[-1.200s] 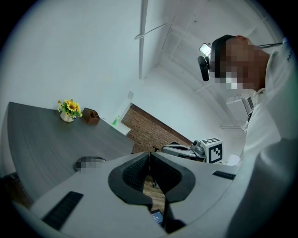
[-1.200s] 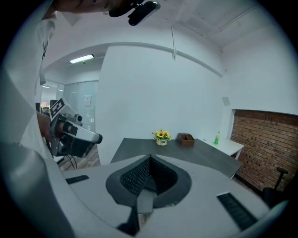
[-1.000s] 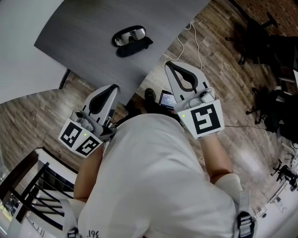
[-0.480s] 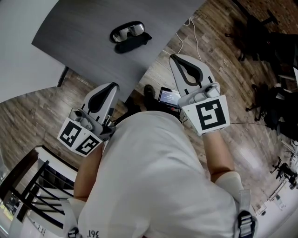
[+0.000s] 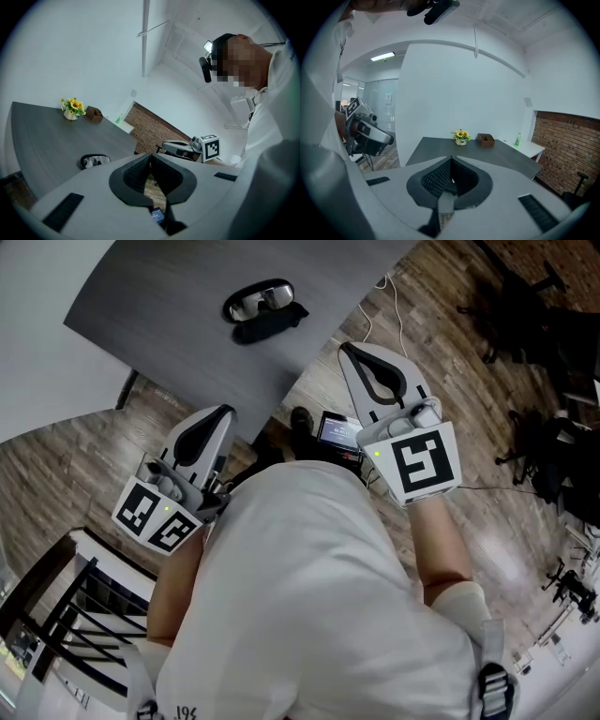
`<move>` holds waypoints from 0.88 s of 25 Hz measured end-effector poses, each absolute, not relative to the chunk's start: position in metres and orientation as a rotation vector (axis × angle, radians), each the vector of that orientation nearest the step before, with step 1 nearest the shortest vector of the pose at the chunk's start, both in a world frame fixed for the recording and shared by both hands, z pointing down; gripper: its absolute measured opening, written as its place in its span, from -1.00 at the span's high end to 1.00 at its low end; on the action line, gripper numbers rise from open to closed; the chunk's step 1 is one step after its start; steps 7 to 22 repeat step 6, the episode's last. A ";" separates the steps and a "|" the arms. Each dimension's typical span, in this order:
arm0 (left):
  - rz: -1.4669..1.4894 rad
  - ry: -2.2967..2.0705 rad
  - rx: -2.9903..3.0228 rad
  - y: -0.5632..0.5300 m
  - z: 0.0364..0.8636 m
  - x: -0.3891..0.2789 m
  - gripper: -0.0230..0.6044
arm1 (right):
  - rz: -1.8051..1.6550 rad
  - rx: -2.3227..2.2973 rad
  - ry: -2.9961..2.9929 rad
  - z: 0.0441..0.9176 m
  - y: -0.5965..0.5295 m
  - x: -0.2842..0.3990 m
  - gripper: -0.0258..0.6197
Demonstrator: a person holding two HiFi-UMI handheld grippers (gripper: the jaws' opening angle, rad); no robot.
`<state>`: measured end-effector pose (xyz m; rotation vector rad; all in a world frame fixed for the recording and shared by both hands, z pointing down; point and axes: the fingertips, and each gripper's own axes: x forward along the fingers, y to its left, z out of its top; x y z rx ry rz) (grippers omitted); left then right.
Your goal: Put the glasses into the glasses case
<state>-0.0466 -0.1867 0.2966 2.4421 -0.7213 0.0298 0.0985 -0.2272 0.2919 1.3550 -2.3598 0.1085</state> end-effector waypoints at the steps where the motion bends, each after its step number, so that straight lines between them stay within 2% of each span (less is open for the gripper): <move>1: 0.033 -0.727 2.441 -0.186 0.296 -0.047 0.87 | 0.111 1.352 -2.361 0.293 -0.228 0.099 0.90; 22: 0.042 -0.743 2.438 -0.189 0.297 -0.046 0.87 | 0.121 1.327 -2.365 0.300 -0.237 0.102 0.90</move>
